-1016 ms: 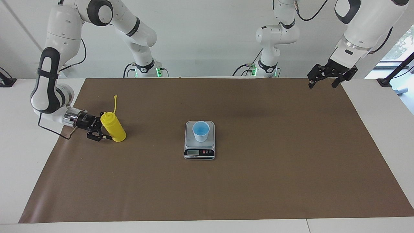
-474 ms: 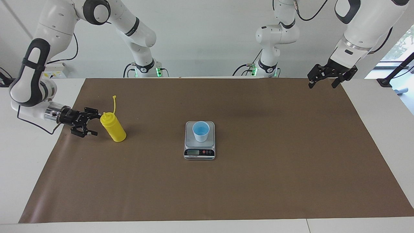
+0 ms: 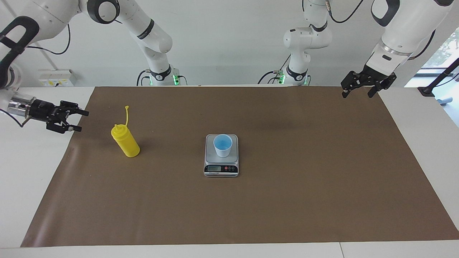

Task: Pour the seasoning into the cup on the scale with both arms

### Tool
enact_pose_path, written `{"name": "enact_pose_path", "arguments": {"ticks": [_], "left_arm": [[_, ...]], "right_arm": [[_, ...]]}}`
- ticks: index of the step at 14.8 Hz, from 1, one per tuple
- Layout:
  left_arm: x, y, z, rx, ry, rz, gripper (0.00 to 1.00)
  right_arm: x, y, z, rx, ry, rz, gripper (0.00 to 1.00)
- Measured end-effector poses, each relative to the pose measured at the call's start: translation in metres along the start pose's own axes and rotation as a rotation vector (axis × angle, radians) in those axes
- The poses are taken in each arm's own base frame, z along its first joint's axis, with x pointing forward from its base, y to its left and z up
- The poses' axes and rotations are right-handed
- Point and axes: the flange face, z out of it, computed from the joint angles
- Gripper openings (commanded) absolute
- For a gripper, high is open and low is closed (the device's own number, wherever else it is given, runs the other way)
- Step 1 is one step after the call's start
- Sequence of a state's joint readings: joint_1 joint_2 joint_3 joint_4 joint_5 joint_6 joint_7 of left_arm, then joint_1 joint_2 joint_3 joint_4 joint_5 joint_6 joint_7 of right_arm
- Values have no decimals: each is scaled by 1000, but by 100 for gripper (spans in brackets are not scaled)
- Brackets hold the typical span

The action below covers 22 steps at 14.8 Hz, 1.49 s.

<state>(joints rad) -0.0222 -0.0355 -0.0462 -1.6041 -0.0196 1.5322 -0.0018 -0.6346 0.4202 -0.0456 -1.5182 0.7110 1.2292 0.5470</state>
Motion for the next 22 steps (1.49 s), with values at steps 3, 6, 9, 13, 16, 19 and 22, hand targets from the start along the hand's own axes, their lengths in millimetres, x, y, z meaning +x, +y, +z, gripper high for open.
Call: {"name": "enact_pose_path", "arguments": {"ticks": [3,6,9,13,16,19,22], "left_arm": [[0,0,0,0,0,0,100],[0,0,0,0,0,0,100],[0,0,0,0,0,0,100],[0,0,0,0,0,0,100],[0,0,0,0,0,0,100],[0,0,0,0,0,0,100],[0,0,0,0,0,0,100]], "right_arm": [[-83,-57,4,-150,130,-166,100],[-148,-92,22,-248,212,-356,100],[-185,-120,37,-424,330,-606,100],[-261,-153,84,-675,450,-860,100],[-288,-144,93,-704,462,-889,100],[-299,-133,89,-723,513,-920,100],[-310,-121,96,-759,567,-937,100]]}}
